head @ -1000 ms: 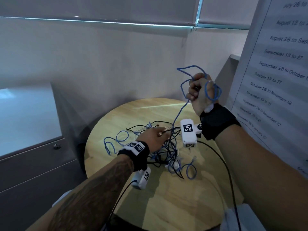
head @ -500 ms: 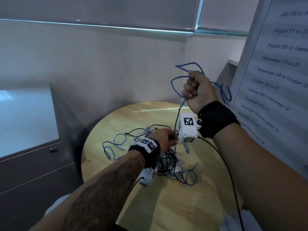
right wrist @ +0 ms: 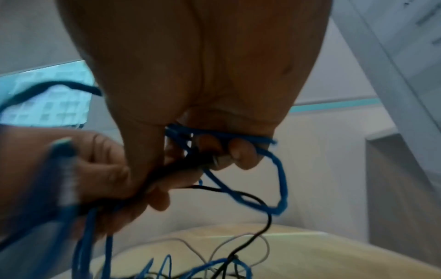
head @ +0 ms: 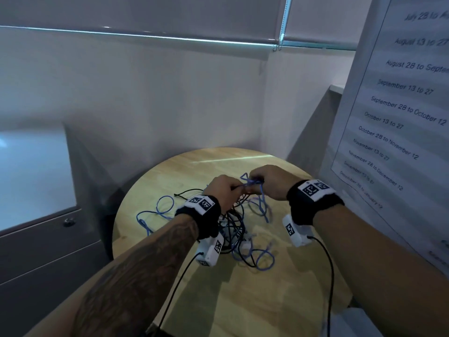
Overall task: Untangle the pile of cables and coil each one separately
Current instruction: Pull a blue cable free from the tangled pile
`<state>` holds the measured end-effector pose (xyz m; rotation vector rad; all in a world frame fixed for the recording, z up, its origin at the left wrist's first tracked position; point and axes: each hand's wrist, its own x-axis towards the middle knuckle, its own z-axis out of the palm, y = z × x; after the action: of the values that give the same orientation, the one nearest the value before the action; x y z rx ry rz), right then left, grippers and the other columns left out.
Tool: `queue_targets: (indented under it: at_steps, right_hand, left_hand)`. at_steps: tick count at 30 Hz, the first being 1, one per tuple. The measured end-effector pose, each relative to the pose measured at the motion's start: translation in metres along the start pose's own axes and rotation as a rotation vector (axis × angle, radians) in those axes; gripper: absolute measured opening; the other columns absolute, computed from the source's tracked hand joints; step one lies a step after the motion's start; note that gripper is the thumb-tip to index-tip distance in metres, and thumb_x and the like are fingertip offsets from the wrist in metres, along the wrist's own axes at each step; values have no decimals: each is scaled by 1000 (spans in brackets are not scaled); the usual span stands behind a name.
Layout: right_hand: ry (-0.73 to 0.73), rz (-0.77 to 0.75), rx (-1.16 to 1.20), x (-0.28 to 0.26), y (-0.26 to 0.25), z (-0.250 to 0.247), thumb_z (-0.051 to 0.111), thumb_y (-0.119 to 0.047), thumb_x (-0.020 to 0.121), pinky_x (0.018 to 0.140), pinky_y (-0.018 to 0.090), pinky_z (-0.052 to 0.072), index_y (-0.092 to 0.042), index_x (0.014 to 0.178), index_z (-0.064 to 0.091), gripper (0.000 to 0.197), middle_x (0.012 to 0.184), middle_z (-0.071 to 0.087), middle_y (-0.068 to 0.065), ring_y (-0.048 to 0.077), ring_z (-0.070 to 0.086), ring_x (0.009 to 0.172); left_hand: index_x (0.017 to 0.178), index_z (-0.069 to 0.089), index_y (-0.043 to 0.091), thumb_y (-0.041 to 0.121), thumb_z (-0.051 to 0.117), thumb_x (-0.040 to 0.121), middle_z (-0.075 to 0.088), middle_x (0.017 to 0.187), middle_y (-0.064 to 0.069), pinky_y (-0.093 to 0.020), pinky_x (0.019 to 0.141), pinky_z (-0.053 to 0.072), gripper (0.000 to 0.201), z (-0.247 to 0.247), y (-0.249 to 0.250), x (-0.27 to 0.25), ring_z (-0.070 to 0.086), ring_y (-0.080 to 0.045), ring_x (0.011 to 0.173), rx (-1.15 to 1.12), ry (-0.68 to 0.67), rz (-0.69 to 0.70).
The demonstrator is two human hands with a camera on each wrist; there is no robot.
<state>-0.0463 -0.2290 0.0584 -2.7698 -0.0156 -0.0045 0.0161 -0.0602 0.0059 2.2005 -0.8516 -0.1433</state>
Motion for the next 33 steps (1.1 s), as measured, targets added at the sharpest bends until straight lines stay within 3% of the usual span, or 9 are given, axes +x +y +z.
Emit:
queue_targets:
  at_steps: [3, 6, 9, 13, 17, 21, 24, 28, 33]
  right_hand:
    - [118, -52, 166, 0, 5, -13, 67, -23, 95, 76, 33, 47, -8, 84, 67, 19, 84, 66, 4, 21, 61, 83]
    - [295, -23, 598, 3, -4, -35, 58, -7, 98, 65, 9, 45, -1, 93, 66, 12, 90, 67, -5, 7, 62, 84]
    - [420, 56, 1221, 6, -11, -63, 43, -5, 102, 42, 17, 41, -5, 88, 61, 23, 66, 65, 0, 9, 54, 52]
    - [376, -22, 1413, 4, -8, -59, 40, -25, 107, 73, 33, 56, -16, 91, 60, 27, 92, 74, 3, 16, 68, 84]
    - [311, 48, 1668, 1, -25, -50, 38, -34, 107, 65, 35, 50, -19, 78, 53, 36, 59, 48, -4, 15, 49, 51]
    - [335, 51, 1807, 4, -43, -56, 34, -39, 107, 55, 27, 32, -19, 74, 48, 41, 57, 36, -4, 12, 28, 43]
    - [355, 6, 1894, 5, -55, -66, 35, -38, 107, 50, 25, 32, -19, 71, 48, 43, 57, 33, -3, 12, 25, 43]
    - [458, -12, 1792, -1, -54, -87, 35, -41, 106, 47, 22, 24, -20, 71, 47, 43, 52, 32, -5, 10, 22, 40]
    - [471, -150, 958, 1, -26, -78, 46, -30, 107, 38, 19, 36, -18, 90, 62, 27, 68, 66, -5, 4, 48, 44]
  left_hand:
    - [72, 65, 27, 33, 66, 90, 64, 72, 5, -28, 64, 47, 19, 7, -10, -6, 58, -14, 67, -45, -7, -35]
    - [87, 71, 25, 29, 68, 89, 69, 88, 6, -31, 78, 53, 5, 17, -23, -10, 63, -14, 83, -92, -16, -77]
    - [103, 73, 25, 32, 67, 90, 70, 104, 5, -28, 83, 50, 16, 24, -30, -13, 63, -13, 92, -84, -69, -126]
    - [98, 70, 22, 37, 61, 93, 65, 103, 4, -26, 78, 45, 19, 26, -25, -13, 62, -18, 94, -101, -10, -133]
    - [98, 60, 23, 28, 62, 91, 58, 111, -1, -34, 88, 48, 8, 22, -8, -8, 58, -22, 102, -102, 72, 16]
    - [146, 32, 16, 35, 71, 78, 23, 157, -3, -34, 111, 31, 81, 26, 6, -11, 31, -22, 138, -3, 236, 181]
    - [131, 52, 11, 34, 52, 81, 51, 138, -11, -34, 94, 36, 55, 24, 25, -15, 46, -28, 121, 202, 287, 271]
    - [99, 66, 19, 28, 53, 95, 71, 96, -4, -28, 73, 44, 17, 30, 4, -14, 65, -26, 89, 94, -57, 69]
    - [79, 64, 27, 39, 48, 98, 67, 72, 5, -32, 65, 51, 28, 17, -12, -7, 62, -18, 66, 22, 33, -3]
